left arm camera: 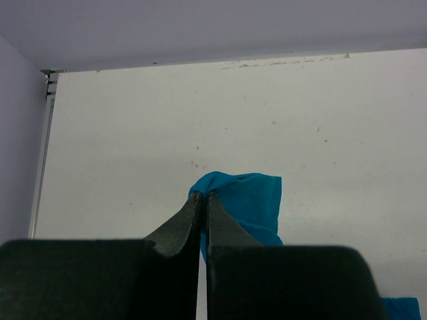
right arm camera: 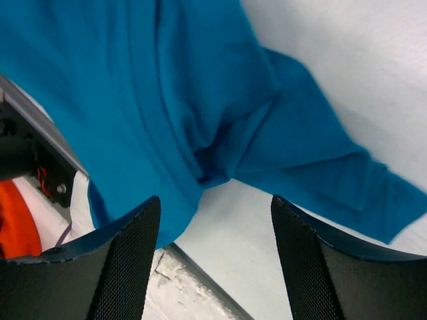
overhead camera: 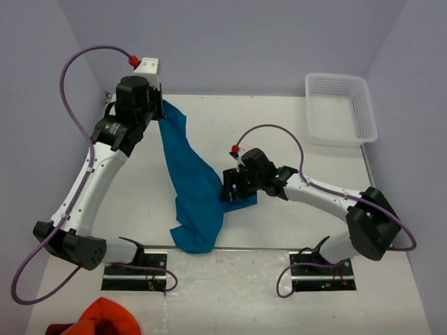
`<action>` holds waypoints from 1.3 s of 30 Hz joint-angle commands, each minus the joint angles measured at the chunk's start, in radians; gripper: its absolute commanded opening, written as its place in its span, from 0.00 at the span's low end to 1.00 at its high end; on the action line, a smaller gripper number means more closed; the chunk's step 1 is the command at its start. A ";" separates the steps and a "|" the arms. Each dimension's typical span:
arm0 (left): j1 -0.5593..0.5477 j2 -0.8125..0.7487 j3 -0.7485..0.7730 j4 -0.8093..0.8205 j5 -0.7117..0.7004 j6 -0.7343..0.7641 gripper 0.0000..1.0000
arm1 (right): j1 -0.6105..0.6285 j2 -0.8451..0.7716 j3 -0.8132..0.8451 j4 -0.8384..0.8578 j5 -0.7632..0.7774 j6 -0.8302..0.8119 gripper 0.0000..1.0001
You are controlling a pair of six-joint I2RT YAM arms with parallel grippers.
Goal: Fold and stack the t-shirts
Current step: Flatten out the tshirt
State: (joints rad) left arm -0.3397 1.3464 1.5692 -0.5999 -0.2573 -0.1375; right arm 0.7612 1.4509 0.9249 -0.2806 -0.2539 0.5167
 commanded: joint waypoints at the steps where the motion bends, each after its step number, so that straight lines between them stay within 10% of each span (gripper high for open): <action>1: 0.016 -0.004 0.051 0.031 0.021 0.022 0.00 | 0.062 0.019 -0.035 0.099 -0.044 0.052 0.68; 22: 0.067 -0.023 0.020 0.037 0.046 0.016 0.00 | 0.150 0.146 -0.066 0.179 -0.070 0.063 0.65; 25: 0.070 -0.023 0.018 0.037 0.050 0.015 0.00 | 0.164 0.183 -0.034 0.181 -0.073 0.065 0.56; 30: 0.071 -0.027 0.009 0.040 0.052 0.013 0.00 | 0.181 0.183 0.046 0.089 0.011 0.051 0.04; 39: 0.073 -0.047 -0.035 0.060 0.052 0.000 0.00 | 0.181 -0.033 0.418 -0.376 0.421 -0.112 0.00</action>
State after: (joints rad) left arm -0.2802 1.3357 1.5509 -0.5877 -0.2157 -0.1383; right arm 0.9371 1.5520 1.1561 -0.4774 -0.0307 0.4942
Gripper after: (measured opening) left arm 0.008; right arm 0.006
